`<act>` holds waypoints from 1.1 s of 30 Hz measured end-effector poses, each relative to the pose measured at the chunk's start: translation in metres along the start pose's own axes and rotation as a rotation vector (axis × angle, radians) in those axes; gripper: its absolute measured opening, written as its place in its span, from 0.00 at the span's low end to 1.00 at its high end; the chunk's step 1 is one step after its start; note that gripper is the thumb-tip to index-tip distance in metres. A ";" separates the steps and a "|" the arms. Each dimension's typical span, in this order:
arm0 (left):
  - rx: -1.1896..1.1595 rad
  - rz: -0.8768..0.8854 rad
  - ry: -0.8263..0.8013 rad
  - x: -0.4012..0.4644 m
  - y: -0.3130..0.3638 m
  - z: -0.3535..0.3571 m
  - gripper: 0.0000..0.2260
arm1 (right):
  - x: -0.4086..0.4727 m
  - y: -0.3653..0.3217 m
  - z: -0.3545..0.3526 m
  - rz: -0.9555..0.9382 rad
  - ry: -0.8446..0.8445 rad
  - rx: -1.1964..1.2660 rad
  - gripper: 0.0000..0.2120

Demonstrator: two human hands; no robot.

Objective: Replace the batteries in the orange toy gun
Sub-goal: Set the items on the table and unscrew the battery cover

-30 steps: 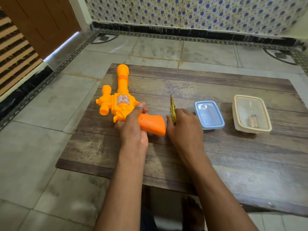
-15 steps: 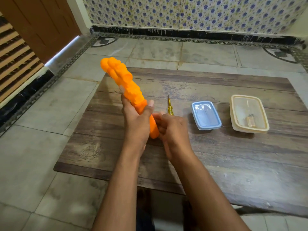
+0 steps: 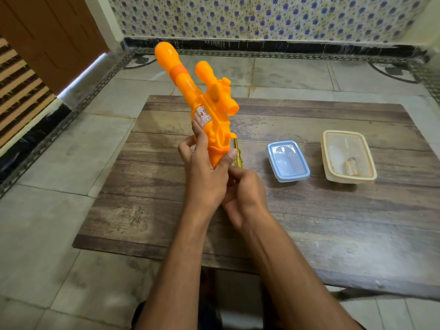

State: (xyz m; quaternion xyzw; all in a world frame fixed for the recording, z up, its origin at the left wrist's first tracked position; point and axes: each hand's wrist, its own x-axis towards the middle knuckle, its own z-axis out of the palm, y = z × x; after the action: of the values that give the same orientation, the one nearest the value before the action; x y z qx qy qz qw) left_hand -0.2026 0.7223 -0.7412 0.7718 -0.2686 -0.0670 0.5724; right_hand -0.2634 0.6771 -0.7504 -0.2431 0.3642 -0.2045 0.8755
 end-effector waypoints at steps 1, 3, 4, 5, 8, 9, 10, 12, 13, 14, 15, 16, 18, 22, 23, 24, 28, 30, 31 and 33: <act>0.000 0.006 0.008 0.000 0.000 0.000 0.42 | 0.001 -0.001 -0.001 0.011 0.006 0.018 0.11; -0.003 0.004 0.018 0.002 -0.001 -0.002 0.41 | 0.003 -0.002 -0.003 0.042 0.028 0.041 0.10; -0.014 -0.003 0.017 0.003 -0.002 -0.003 0.41 | 0.003 -0.002 -0.003 0.060 0.041 0.050 0.11; -0.041 -0.008 0.018 0.006 -0.005 -0.004 0.40 | 0.003 -0.003 -0.004 0.074 0.049 0.046 0.11; -0.149 -0.033 0.012 0.012 -0.013 -0.007 0.37 | 0.001 -0.004 -0.005 0.050 0.046 -0.045 0.14; -0.174 -0.033 0.025 0.013 -0.014 -0.008 0.34 | 0.002 -0.003 -0.005 0.034 0.049 -0.076 0.16; -0.200 -0.022 0.038 0.013 -0.014 -0.009 0.29 | 0.003 -0.002 -0.005 0.024 0.051 -0.093 0.19; -0.269 0.003 0.052 0.013 -0.013 -0.010 0.21 | 0.005 0.001 -0.006 0.013 0.048 -0.112 0.20; -0.300 0.008 0.051 0.013 -0.013 -0.011 0.19 | 0.006 0.001 -0.006 0.006 0.050 -0.120 0.20; -0.326 0.001 0.049 0.012 -0.012 -0.012 0.18 | 0.007 0.002 -0.006 -0.002 0.056 -0.125 0.19; -0.350 -0.021 0.051 0.012 -0.012 -0.013 0.17 | 0.006 0.001 -0.006 -0.009 0.063 -0.121 0.18; -0.368 -0.049 0.051 0.012 -0.012 -0.013 0.18 | 0.005 0.001 -0.007 -0.016 0.069 -0.114 0.16; -0.395 -0.088 0.049 0.011 -0.009 -0.014 0.20 | 0.002 0.000 -0.006 -0.030 0.074 -0.101 0.13; -0.436 -0.098 0.048 0.011 -0.008 -0.015 0.21 | -0.002 0.000 -0.003 -0.076 0.090 -0.095 0.14; -0.457 -0.105 0.058 0.012 -0.009 -0.015 0.20 | -0.004 -0.001 -0.002 -0.106 0.090 -0.113 0.14; -0.484 -0.119 0.070 0.013 -0.009 -0.016 0.20 | -0.005 -0.002 -0.002 -0.146 0.090 -0.150 0.13; -0.617 -0.205 0.120 0.015 -0.012 -0.017 0.14 | -0.008 -0.010 -0.011 -0.448 0.115 -0.528 0.12; -0.699 -0.246 0.152 0.016 -0.010 -0.018 0.14 | -0.011 -0.018 -0.016 -0.598 0.141 -0.793 0.09; -0.727 -0.259 0.167 0.016 -0.010 -0.018 0.14 | -0.014 -0.021 -0.019 -0.634 0.142 -0.894 0.08; -0.774 -0.289 0.190 0.017 -0.010 -0.019 0.12 | -0.021 -0.025 -0.023 -0.685 0.119 -1.059 0.08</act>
State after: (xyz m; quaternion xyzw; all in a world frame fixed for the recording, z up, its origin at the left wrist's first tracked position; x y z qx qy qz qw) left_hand -0.1767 0.7319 -0.7408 0.5325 -0.0587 -0.1712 0.8268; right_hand -0.2984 0.6617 -0.7393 -0.7342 0.3656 -0.2784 0.4997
